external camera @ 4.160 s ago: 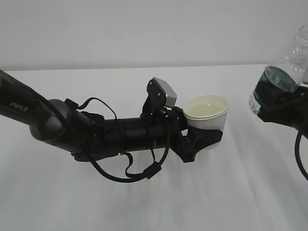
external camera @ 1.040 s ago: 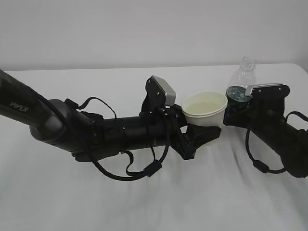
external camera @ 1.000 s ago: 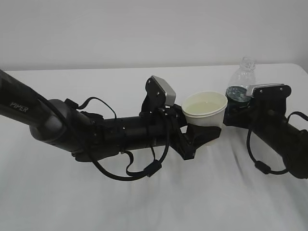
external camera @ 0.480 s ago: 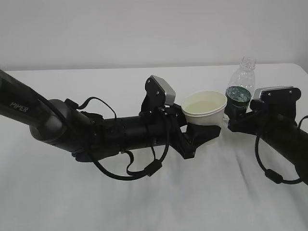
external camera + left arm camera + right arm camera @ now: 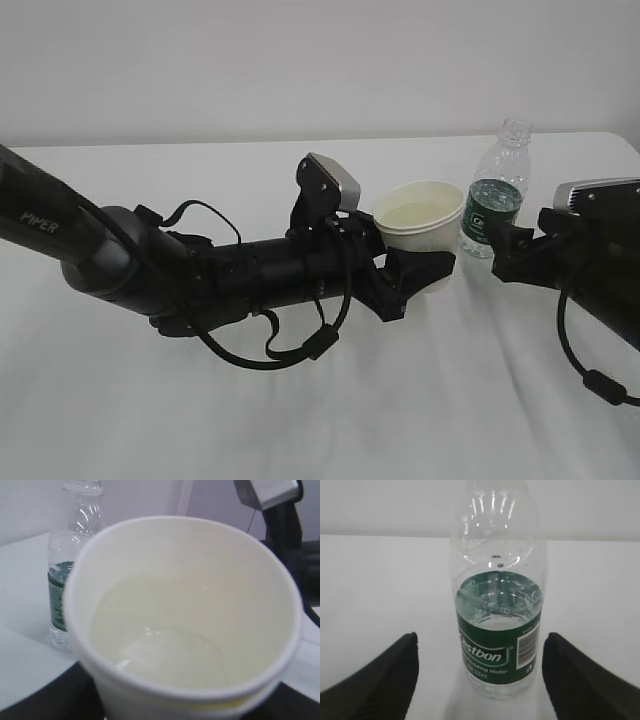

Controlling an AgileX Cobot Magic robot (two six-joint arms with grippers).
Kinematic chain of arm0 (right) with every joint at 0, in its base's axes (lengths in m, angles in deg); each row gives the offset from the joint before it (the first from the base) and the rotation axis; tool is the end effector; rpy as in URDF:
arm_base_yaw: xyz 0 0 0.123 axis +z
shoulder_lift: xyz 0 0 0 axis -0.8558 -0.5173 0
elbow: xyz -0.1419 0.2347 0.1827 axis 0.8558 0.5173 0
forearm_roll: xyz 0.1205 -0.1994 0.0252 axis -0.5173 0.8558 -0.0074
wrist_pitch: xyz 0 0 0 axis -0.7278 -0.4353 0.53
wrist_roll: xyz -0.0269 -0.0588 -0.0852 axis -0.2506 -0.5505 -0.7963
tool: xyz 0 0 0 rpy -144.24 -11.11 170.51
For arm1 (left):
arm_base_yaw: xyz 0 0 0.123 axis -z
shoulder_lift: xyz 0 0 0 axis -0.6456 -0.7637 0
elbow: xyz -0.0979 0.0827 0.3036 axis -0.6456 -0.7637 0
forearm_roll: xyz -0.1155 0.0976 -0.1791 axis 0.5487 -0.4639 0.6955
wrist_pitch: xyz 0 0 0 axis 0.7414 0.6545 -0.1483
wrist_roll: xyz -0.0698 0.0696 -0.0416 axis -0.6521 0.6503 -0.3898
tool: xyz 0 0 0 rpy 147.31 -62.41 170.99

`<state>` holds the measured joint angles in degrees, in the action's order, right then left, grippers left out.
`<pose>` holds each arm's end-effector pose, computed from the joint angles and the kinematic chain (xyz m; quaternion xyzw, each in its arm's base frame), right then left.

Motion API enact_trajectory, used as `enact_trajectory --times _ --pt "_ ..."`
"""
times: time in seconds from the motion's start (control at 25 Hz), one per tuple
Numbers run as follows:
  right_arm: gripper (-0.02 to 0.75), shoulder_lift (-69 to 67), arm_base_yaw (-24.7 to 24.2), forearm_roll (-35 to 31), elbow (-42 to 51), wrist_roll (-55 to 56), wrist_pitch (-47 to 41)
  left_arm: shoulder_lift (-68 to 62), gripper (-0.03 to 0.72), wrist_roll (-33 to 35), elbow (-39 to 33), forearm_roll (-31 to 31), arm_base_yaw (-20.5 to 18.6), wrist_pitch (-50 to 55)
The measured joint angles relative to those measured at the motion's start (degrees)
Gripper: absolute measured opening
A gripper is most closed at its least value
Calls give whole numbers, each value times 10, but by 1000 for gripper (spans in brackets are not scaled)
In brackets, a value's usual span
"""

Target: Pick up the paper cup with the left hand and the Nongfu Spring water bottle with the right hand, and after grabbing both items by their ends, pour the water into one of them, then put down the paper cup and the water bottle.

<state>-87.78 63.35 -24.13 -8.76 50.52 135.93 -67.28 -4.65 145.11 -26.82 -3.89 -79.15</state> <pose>0.3422 0.0402 0.1557 -0.0705 0.7803 0.0724 0.6172 0.3402 -0.3204 0.1615 0.3615 0.6497 -0.4240 0.5171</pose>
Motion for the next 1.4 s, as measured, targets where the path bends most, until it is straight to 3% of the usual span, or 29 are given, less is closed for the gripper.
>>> enact_trajectory --times 0.96,1.4 --pt "587 90 0 55 29 0 0 0 439 0 0 -6 -75 28" --pt "587 92 0 68 30 0 -8 6 439 11 -85 -5 -151 -56"
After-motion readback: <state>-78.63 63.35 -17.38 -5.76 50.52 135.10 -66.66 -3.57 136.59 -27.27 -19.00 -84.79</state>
